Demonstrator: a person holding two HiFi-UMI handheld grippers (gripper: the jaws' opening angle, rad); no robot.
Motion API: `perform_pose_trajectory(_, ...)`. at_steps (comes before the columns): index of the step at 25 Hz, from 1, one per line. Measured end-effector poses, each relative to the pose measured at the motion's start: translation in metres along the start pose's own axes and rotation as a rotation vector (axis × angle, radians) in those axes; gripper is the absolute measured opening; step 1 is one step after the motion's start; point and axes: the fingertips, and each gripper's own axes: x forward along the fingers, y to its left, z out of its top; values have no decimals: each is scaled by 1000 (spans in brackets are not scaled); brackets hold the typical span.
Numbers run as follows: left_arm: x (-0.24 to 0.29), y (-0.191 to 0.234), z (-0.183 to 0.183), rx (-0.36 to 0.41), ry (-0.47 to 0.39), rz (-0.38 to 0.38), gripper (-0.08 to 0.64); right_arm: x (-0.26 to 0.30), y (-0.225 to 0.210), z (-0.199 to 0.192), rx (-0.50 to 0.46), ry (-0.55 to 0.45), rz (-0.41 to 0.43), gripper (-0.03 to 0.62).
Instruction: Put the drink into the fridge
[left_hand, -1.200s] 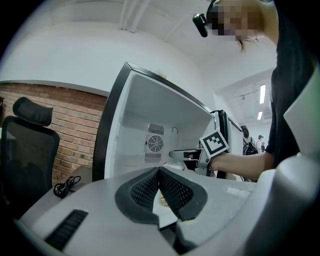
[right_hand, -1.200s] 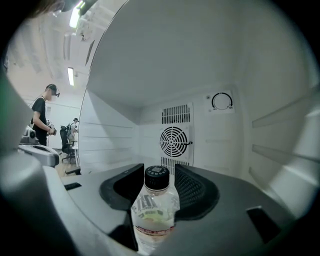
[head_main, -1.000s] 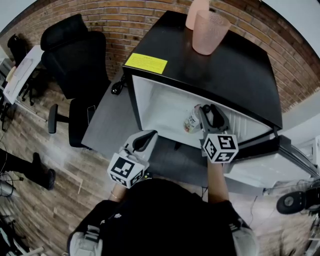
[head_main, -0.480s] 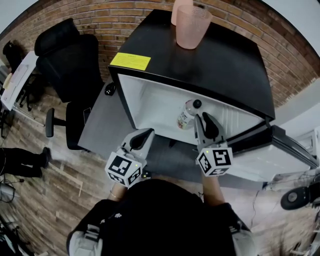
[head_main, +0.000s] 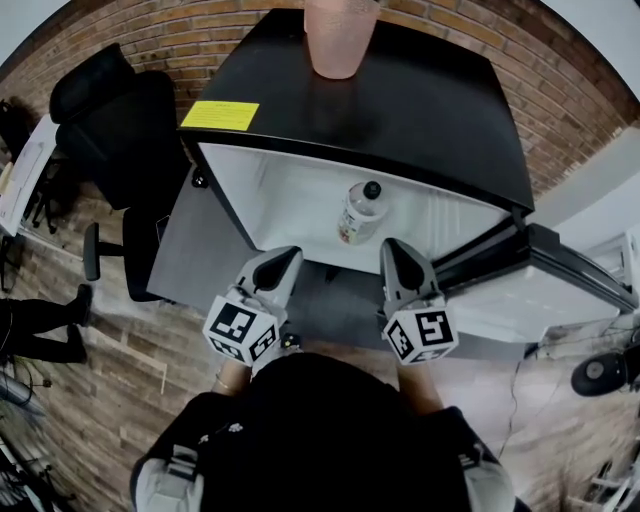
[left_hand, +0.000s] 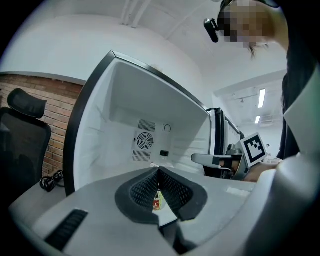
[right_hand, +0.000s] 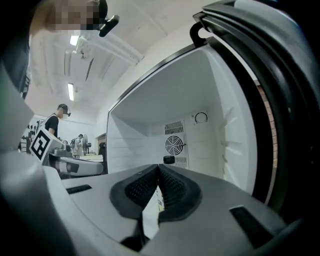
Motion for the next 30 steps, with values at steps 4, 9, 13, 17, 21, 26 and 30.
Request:
perform_pose_trajectory(4, 5, -9, -1, 12, 9, -21, -3, -11, 1, -7, 13, 16, 1, -2)
perform_pose_trajectory(9, 10, -18, -3, 19, 15, -42, -3, -20, 7, -9, 1, 22, 35, -3)
perform_pose_trajectory(13, 12, -24, -5, 18, 18, -52, -3, -24, 10, -10, -10, 30, 47, -3)
perform_pose_trajectory(17, 11, -25, -6, 23, 22, -55, -3, -25, 14, -13, -8, 38, 60, -3)
perform_pose_trajectory(21, 10, -27, -8, 21, 27, -56, -3, -26, 17, -15, 1, 44, 63, -3)
perform_pose_trajectory(26, 10, -28, -9, 19, 28, -58, -3, -28, 17, -17, 3, 48, 63, -3)
perform_pose_trajectory(30, 10, -27, -9, 14, 29, -56, -3, -28, 18, -16, 2, 50, 63, -3)
